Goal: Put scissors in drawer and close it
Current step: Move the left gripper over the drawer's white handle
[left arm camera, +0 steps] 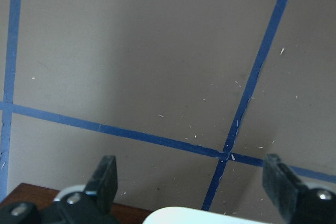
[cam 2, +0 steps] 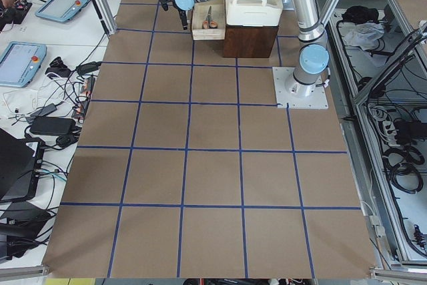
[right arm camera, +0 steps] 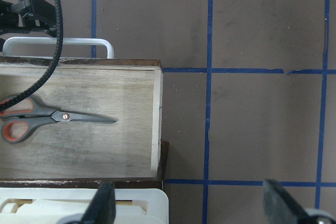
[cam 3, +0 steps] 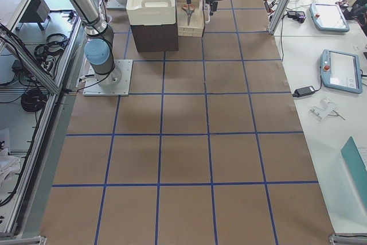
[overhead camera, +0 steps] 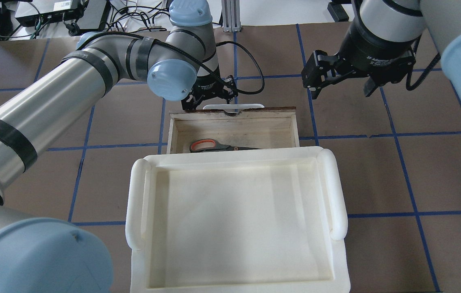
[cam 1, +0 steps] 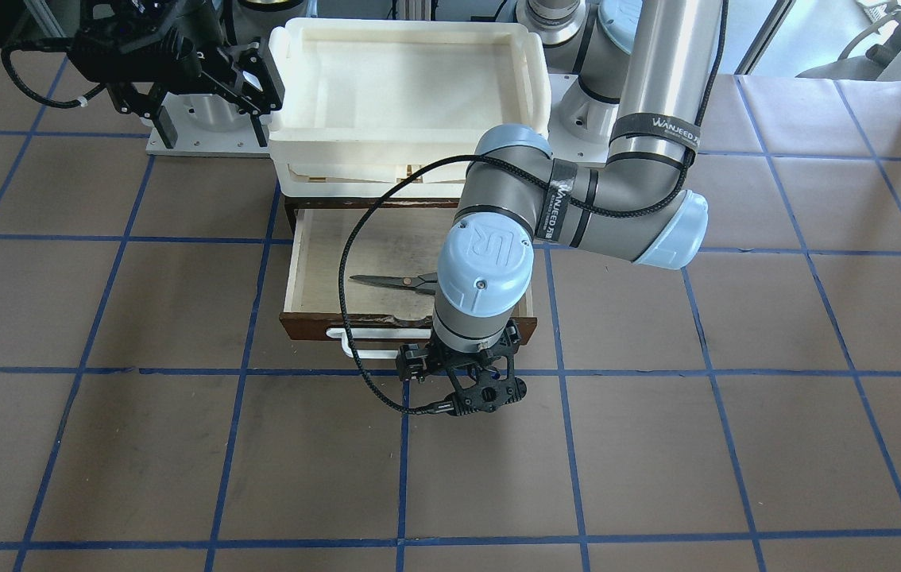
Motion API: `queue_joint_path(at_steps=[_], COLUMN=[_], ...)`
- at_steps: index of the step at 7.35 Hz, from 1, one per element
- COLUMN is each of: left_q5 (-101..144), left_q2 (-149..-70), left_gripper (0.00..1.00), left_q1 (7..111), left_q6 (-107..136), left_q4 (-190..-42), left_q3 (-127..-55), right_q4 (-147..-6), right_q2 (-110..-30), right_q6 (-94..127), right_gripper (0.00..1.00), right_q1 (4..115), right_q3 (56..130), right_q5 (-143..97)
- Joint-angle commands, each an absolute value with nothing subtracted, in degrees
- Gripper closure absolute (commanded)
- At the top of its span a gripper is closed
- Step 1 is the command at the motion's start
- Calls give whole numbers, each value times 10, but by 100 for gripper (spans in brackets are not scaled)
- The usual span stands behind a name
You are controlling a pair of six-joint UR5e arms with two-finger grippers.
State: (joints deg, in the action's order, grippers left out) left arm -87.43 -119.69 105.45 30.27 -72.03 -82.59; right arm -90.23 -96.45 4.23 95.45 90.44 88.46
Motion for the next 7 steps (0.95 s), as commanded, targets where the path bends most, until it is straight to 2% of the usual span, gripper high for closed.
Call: queue_joint_path(at_steps=[1, 7], left_q5=[-869, -857], left_q2=[-1196, -1180], left_gripper=[0, 0], left_q1=[1056, 1056], left_q6=[302, 301], left_q4=[-729, -775], left_q3=[-824, -822], right_q4=[-909, -951], right_q2=[-949, -936], right_q6=[46, 45], right_gripper=[0, 0], right_q1=[941, 919], right_q3=[902, 897], right_q5=[885, 887])
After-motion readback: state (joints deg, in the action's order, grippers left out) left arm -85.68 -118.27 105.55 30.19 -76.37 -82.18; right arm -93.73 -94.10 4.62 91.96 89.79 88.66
